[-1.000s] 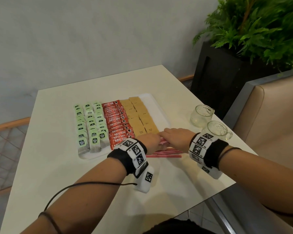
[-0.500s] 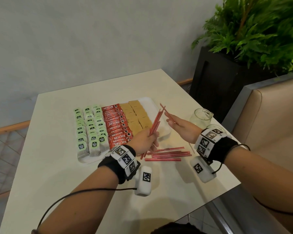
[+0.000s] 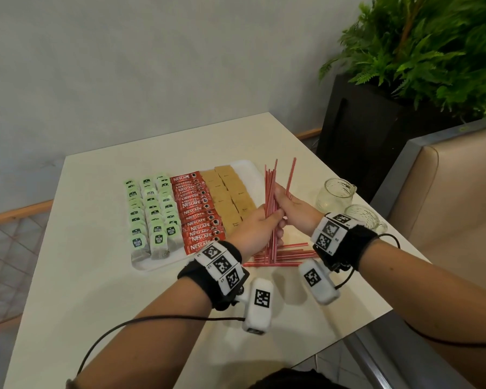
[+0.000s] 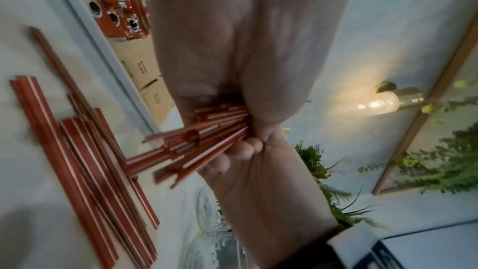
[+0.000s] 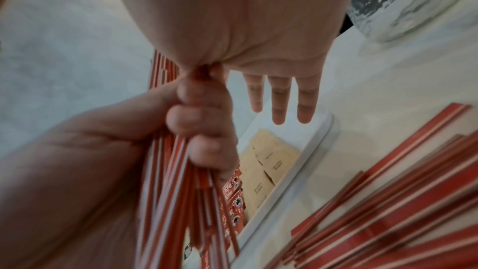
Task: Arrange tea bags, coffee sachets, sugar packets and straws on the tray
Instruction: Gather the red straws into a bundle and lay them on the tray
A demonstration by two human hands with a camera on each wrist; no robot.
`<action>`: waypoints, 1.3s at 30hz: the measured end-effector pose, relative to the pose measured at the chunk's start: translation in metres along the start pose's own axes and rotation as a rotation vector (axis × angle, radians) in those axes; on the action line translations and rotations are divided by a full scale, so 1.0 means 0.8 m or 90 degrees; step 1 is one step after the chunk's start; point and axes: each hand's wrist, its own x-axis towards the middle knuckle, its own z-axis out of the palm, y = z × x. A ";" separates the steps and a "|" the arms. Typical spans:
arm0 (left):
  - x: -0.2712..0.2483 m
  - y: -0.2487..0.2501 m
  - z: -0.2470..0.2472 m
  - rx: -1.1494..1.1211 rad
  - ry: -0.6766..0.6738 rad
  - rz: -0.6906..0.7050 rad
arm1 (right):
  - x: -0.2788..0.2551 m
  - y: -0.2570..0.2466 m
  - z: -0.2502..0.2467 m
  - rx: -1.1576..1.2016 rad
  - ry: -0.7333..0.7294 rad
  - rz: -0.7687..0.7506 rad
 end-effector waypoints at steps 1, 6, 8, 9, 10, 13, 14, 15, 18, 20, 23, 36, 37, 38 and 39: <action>0.000 0.000 -0.001 0.002 -0.009 -0.005 | 0.000 0.000 -0.001 0.010 -0.009 0.013; -0.002 0.001 -0.010 0.006 -0.065 -0.043 | 0.013 -0.012 -0.024 0.096 0.093 0.004; -0.001 -0.003 -0.011 0.028 -0.075 -0.051 | 0.021 -0.019 -0.038 0.155 0.178 -0.029; 0.000 -0.005 -0.011 0.041 -0.076 -0.050 | 0.022 -0.022 -0.041 0.165 0.189 -0.040; 0.001 -0.006 -0.010 0.054 -0.077 -0.050 | 0.021 -0.024 -0.041 0.162 0.185 -0.043; 0.002 -0.005 -0.003 0.053 -0.095 -0.070 | 0.019 -0.021 -0.033 0.154 0.155 -0.023; 0.002 -0.004 -0.001 0.041 -0.095 -0.079 | 0.020 -0.020 -0.030 0.149 0.145 -0.015; 0.002 -0.001 0.000 0.019 -0.089 -0.082 | 0.021 -0.020 -0.028 0.146 0.139 -0.006; 0.009 0.010 -0.003 -0.046 -0.044 -0.050 | 0.026 -0.022 -0.029 0.149 0.156 0.007; 0.020 0.021 -0.011 -0.073 0.037 -0.002 | 0.026 -0.020 -0.027 0.183 0.166 0.033; 0.035 0.043 -0.021 -0.135 0.128 0.091 | 0.022 -0.007 -0.010 0.274 0.109 0.145; 0.030 0.022 -0.023 -0.083 0.002 0.010 | 0.033 -0.011 -0.015 0.396 0.077 0.169; 0.024 0.021 -0.028 -0.055 -0.053 -0.010 | 0.035 -0.012 -0.026 0.375 0.120 0.138; 0.018 0.020 -0.030 -0.023 -0.094 -0.027 | 0.036 -0.017 -0.038 0.366 0.158 0.104; 0.012 0.019 -0.032 -0.002 -0.120 -0.043 | 0.037 -0.023 -0.049 0.356 0.185 0.069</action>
